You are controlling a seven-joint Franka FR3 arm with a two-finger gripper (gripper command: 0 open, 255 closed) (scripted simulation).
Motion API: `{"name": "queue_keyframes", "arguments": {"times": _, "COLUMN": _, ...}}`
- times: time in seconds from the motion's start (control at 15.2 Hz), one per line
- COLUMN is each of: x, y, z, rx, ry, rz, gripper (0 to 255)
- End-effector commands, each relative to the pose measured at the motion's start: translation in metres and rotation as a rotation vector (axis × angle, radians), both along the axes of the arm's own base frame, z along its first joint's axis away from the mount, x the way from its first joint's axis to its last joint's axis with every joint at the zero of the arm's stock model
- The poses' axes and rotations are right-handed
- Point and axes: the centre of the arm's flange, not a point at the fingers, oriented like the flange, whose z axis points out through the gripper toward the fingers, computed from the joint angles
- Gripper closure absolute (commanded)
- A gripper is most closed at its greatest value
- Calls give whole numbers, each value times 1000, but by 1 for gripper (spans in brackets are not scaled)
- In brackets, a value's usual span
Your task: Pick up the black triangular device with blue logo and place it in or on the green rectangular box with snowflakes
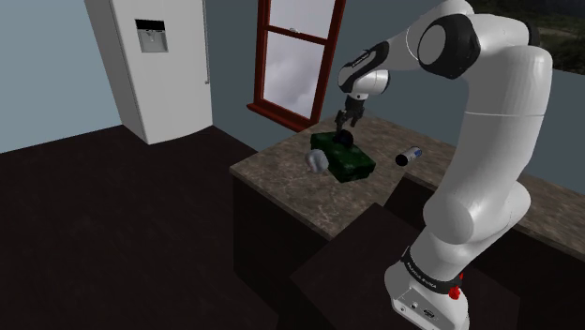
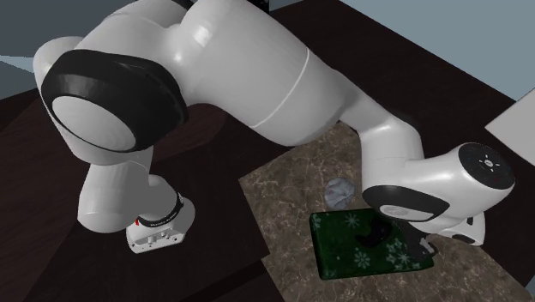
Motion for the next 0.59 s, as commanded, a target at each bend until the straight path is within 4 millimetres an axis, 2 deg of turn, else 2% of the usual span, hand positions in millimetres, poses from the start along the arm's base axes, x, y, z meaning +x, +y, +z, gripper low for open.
{"name": "queue_keyframes", "arguments": {"times": 0.0, "x": -1, "y": 3, "z": 23, "rx": 0, "ry": 0, "rz": 0, "gripper": 0}}
{"name": "queue_keyframes", "arguments": {"times": 0.07, "x": -2, "y": 4, "z": 34, "rx": 0, "ry": 0, "rz": 0, "gripper": 0}}
{"name": "queue_keyframes", "arguments": {"times": 0.53, "x": -2, "y": 4, "z": 34, "rx": 0, "ry": 0, "rz": 0, "gripper": 0}}
